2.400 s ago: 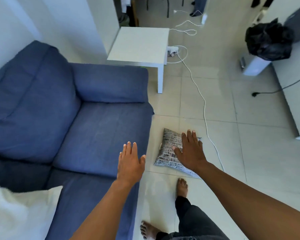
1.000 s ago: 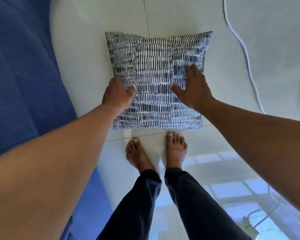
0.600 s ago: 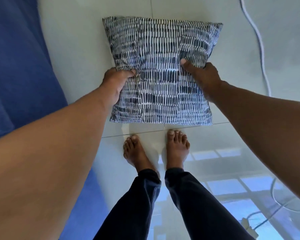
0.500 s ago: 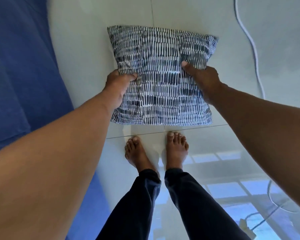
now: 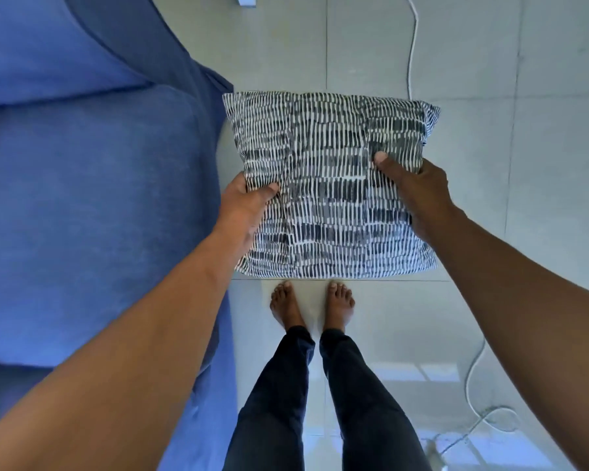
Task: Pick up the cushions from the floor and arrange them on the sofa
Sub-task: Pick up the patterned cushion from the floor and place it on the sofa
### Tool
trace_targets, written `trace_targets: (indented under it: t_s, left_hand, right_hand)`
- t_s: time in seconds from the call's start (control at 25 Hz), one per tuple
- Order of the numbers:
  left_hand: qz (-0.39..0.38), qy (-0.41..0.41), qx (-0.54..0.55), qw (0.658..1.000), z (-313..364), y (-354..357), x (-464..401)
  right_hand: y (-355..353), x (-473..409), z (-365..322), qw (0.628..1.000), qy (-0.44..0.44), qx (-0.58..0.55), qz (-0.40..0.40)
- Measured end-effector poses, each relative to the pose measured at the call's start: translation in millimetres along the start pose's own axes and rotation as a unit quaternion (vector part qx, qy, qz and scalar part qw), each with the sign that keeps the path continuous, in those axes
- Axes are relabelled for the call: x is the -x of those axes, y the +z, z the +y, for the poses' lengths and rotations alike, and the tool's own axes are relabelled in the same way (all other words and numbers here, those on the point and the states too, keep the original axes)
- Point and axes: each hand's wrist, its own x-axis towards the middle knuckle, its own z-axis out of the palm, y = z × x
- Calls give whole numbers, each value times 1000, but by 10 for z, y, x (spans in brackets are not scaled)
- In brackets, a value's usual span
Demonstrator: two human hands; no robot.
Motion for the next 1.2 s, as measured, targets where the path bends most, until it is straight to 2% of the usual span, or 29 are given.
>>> trace_targets:
  t_s: [0.28,0.32,0.44,0.56,0.84,1.2]
  left_hand:
    - [5,52,56,997,766,-577,1268]
    - [27,67,77,994,867,-764,1596]
    - [26,72,92,993,910,-908,1847]
    - [72,89,139,984,935,-1235,2243]
    - [137,97,251,953,834,-2156,2505]
    - [205,61,341,916,430,-3511,2329]
  right_hand:
    - [39,1189,-1202,998,-28,-43,-43]
    - [83,1467,-1422,996,-41,-48,-69]
    - [149,1684,-1576,993,-27,-60,-99]
    - [383,2001,-1842,986,-40,-35,-159]
    - [1384,2331,-2252,965,-74,46,-247]
    - [3251,2545,-2438,927,-53,181,-324]
